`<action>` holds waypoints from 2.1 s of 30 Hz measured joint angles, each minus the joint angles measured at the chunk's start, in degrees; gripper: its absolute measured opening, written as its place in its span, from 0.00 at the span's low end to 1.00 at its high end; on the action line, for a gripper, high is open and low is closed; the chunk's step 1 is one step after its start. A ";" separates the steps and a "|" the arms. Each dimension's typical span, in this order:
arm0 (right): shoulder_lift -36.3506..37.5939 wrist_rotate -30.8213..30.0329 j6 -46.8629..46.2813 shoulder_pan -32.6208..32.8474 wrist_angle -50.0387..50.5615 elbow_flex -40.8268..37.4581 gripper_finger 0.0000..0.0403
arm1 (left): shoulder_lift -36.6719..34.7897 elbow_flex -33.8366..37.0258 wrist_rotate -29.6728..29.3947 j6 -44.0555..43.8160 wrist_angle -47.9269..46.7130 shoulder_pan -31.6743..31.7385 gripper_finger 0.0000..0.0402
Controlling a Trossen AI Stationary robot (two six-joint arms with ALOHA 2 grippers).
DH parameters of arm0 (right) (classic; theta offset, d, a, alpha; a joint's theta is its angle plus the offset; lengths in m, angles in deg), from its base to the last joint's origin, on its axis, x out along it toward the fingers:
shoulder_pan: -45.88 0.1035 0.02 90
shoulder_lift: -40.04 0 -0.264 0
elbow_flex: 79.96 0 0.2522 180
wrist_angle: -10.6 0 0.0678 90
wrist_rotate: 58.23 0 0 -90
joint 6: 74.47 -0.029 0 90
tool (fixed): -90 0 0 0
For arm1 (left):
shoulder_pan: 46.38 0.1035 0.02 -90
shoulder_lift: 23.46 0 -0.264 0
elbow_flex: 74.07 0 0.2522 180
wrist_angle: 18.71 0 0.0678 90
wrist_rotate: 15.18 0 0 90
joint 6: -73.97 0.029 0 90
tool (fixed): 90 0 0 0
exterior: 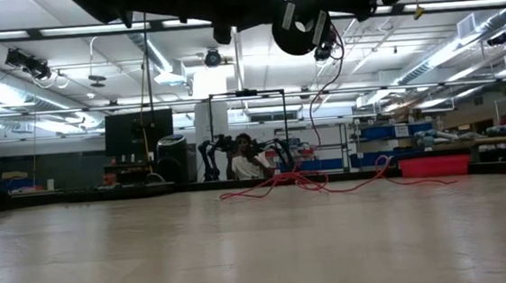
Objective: Coil cords
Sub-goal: Coil the red wire on the black spool
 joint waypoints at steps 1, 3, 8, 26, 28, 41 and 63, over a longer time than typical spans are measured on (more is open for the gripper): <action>-0.73 0.07 0.36 0.00 0.11 0.56 0.30 | 0.00 0.00 -0.01 -0.01 0.17 0.00 0.00; -2.14 0.33 0.95 0.00 0.07 1.44 0.30 | 0.00 0.00 -0.04 -0.07 0.27 0.00 0.00; -5.36 -2.35 1.38 0.00 -0.68 2.77 0.21 | 0.04 0.02 -1.59 -1.61 0.01 0.02 0.00; -6.27 -6.01 0.43 -0.24 1.91 2.74 0.00 | -0.09 -0.17 -3.78 -1.85 1.80 -0.50 0.22; -4.99 -7.18 -0.15 -0.19 3.10 2.77 0.00 | -0.09 -0.17 -3.95 -1.72 0.39 -0.50 0.29; 5.65 -7.46 0.78 1.84 -1.54 2.83 0.00 | -0.22 -0.09 0.37 -4.86 -6.32 -0.18 0.37; 1.98 -4.63 4.62 1.79 -11.61 2.87 0.00 | 5.57 -1.80 3.00 -2.85 -11.59 0.47 0.37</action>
